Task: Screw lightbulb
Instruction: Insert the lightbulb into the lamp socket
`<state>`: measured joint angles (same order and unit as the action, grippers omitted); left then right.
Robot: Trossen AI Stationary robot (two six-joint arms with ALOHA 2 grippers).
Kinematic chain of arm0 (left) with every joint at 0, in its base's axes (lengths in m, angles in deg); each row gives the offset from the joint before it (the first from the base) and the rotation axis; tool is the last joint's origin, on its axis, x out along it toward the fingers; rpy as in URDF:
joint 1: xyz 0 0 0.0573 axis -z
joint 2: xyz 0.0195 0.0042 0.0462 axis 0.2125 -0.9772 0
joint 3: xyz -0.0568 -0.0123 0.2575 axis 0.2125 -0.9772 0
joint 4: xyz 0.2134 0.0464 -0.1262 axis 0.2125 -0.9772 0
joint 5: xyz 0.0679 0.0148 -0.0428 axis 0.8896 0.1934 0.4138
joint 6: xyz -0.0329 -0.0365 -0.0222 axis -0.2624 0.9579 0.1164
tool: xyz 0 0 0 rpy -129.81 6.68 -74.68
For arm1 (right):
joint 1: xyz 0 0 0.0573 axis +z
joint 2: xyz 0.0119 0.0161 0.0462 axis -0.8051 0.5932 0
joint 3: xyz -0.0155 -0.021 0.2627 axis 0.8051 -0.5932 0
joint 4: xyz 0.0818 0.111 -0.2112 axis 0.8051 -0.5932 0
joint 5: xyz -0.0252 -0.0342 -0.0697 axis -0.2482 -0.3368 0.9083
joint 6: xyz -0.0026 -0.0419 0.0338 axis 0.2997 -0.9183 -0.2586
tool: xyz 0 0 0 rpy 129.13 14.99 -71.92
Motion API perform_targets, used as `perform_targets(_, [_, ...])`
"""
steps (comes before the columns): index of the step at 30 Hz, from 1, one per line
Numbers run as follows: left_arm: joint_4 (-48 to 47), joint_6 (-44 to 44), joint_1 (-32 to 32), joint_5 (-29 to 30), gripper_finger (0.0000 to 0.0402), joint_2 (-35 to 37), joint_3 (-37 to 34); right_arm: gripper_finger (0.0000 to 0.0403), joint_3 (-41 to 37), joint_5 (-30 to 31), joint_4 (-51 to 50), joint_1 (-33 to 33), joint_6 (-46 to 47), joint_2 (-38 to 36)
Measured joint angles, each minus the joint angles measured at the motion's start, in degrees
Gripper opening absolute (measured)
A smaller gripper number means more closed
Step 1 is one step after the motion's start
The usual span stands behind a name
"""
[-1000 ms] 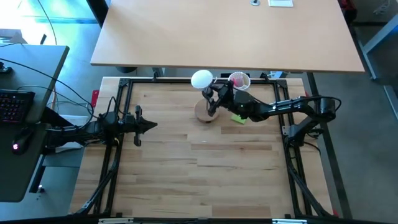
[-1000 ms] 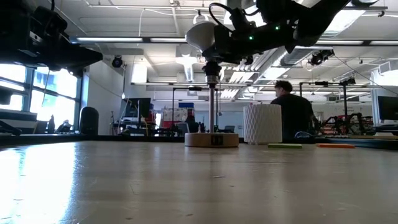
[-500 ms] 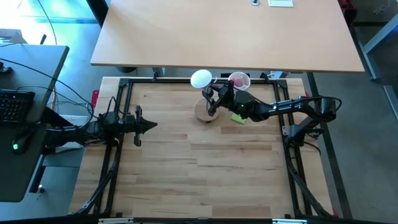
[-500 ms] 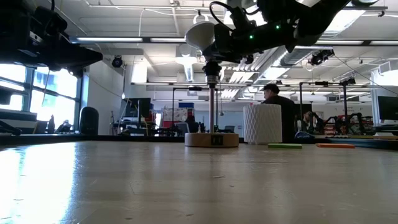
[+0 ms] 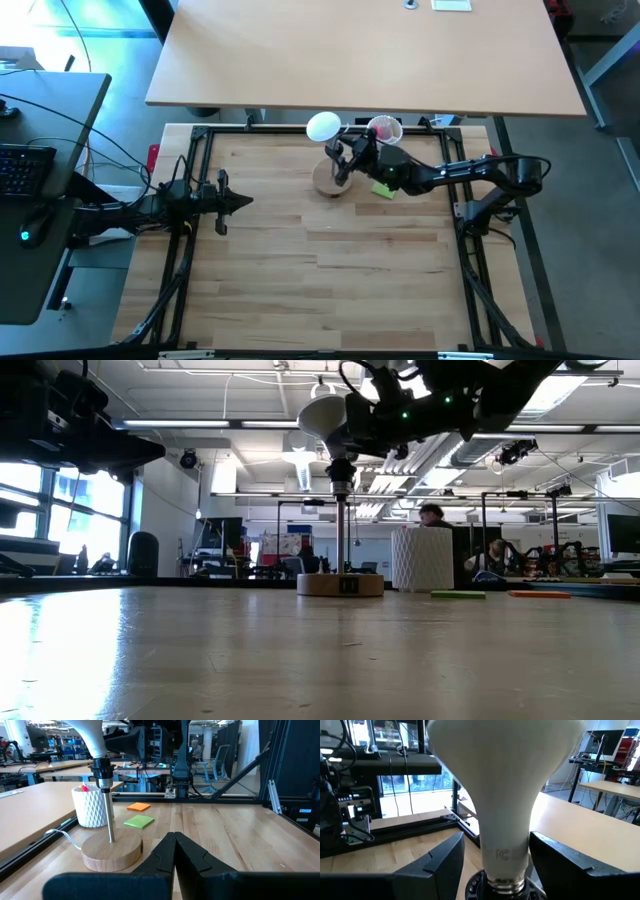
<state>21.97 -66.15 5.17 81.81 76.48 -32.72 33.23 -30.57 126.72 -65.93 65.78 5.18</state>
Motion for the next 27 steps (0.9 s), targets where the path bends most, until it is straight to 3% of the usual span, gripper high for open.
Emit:
perform_targets(9, [0.0,0.0,0.0,0.0,0.0000,0.0,0.0,0.0220,0.0,0.4,-7.8,1.9,-4.0,-6.4])
perform_targets(15, [0.0,0.0,0.0,0.0,0.0000,0.0,0.0,0.0220,0.0,10.3,-19.1,6.7,-2.3,-14.3])
perform_targets(18, [0.0,0.0,0.0,0.0,0.0000,0.0,0.0,0.0220,1.4,11.0,-18.7,10.4,-2.5,-17.7])
perform_targets(22, [0.0,0.0,0.0,0.0,0.0000,0.0,0.0,0.0220,9.8,8.7,-24.0,10.4,0.6,-16.8])
perform_targets(27, [0.0,0.0,0.0,0.0,0.0000,0.0,0.0,0.0220,29.2,1.2,-43.4,6.1,2.2,-7.1])
